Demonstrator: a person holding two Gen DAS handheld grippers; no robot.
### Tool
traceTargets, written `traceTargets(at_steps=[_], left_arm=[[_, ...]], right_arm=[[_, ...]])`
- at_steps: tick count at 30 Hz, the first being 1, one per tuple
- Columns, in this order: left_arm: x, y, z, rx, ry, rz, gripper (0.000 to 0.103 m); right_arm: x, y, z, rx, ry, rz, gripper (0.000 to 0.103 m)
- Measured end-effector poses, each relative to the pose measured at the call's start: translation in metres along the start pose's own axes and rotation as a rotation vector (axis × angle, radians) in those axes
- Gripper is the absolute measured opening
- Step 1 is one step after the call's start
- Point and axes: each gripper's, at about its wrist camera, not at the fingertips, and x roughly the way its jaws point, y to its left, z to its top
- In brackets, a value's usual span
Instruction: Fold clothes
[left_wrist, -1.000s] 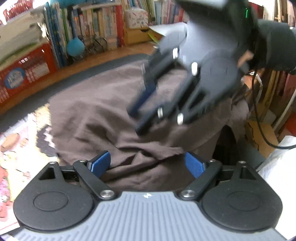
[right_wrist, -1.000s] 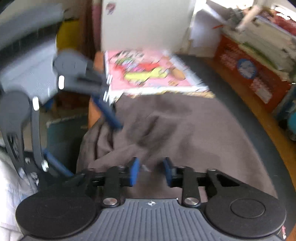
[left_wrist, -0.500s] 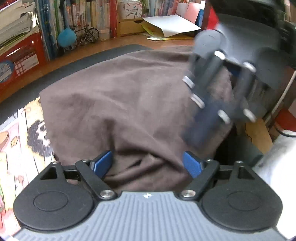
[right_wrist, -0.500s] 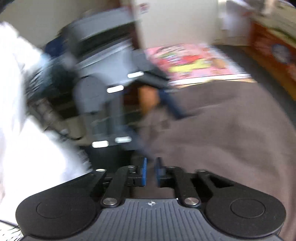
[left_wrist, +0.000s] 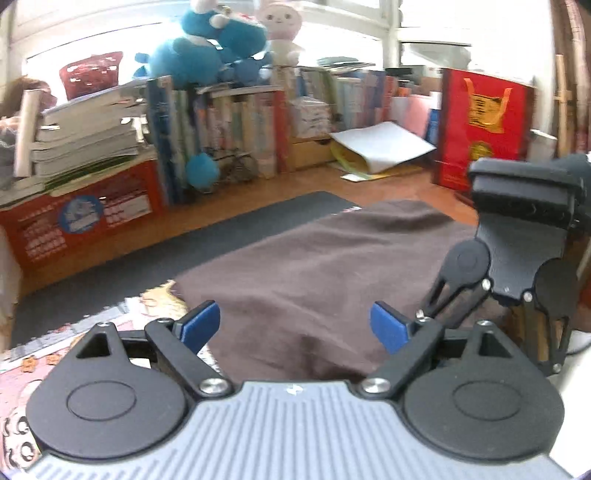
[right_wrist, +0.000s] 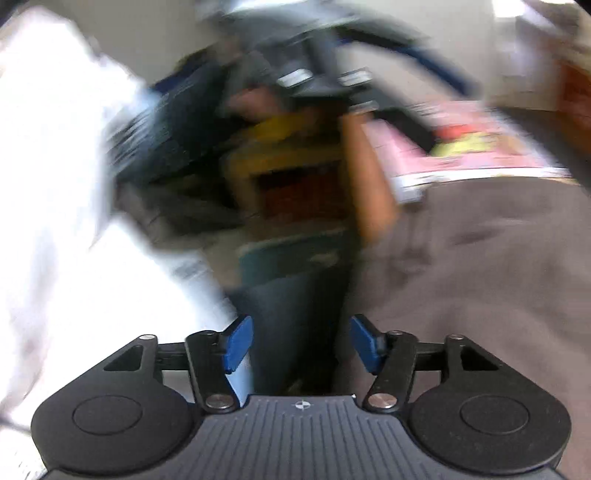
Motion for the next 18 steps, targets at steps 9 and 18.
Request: traceTargets(at_steps=[9,18], left_arm=[[0.005,0.001,0.001,-0.037,0.008,0.031,0.090],[0.056,0.002,0.022,-0.080,0.091,0.082,0.090]], right_arm=[[0.017,0.016,-0.003,0.067,0.030,0.136,0.074],[0.027,0.023,-0.003,0.124,0.008,0.107,0.087]])
